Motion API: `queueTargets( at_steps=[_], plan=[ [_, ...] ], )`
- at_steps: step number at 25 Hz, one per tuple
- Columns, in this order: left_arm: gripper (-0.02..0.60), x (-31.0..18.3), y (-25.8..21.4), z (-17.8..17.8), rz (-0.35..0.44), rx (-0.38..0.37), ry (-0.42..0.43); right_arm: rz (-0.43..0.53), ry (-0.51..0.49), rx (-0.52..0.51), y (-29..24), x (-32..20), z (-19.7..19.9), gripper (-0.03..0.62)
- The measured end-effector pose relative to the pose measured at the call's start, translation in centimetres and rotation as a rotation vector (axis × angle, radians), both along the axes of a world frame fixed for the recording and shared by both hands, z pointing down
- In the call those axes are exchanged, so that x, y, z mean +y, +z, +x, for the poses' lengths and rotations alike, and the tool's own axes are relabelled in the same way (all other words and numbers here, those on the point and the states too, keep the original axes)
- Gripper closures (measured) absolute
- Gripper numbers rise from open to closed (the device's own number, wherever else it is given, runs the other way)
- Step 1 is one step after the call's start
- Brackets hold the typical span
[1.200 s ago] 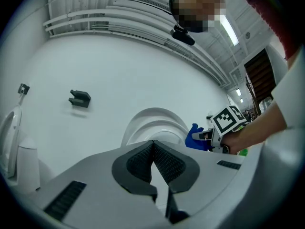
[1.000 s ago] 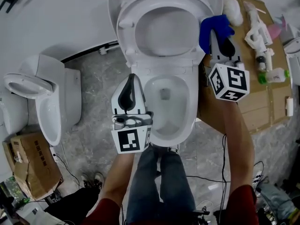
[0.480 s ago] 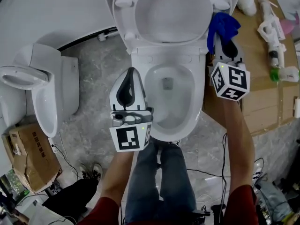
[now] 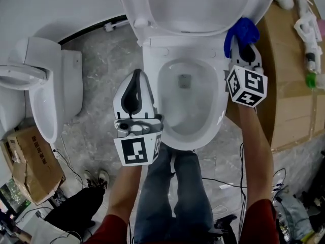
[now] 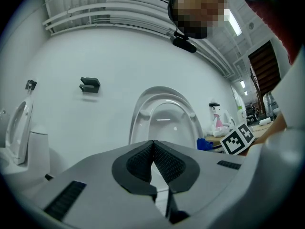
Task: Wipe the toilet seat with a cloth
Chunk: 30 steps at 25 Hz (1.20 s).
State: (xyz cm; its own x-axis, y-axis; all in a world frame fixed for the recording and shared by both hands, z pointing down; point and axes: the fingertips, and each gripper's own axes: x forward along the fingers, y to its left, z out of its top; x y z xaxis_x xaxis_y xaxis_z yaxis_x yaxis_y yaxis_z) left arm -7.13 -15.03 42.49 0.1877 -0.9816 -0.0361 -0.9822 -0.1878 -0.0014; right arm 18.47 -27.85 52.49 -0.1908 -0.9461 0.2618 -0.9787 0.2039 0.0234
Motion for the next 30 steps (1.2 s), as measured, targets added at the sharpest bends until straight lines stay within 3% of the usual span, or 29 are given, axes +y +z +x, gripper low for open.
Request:
queueTargets(
  at_steps=[13, 22, 30],
  plan=[
    [0.566, 0.3, 3.7, -2.2, -0.026, -0.001, -0.01, -0.116, 0.001, 0.025, 8.2, 0.3, -2.7, 0.534],
    [0.566, 0.6, 3.7, -4.8, -0.047, 0.025, -0.034, -0.188, -0.067, -0.064, 10.2, 0.5, -10.8, 0.534],
    [0.566, 1.3, 3.1, -7.6, -0.038, 0.027, -0.063, -0.221, -0.17, -0.062, 10.8, 1.0, -17.2, 0.534]
  ],
)
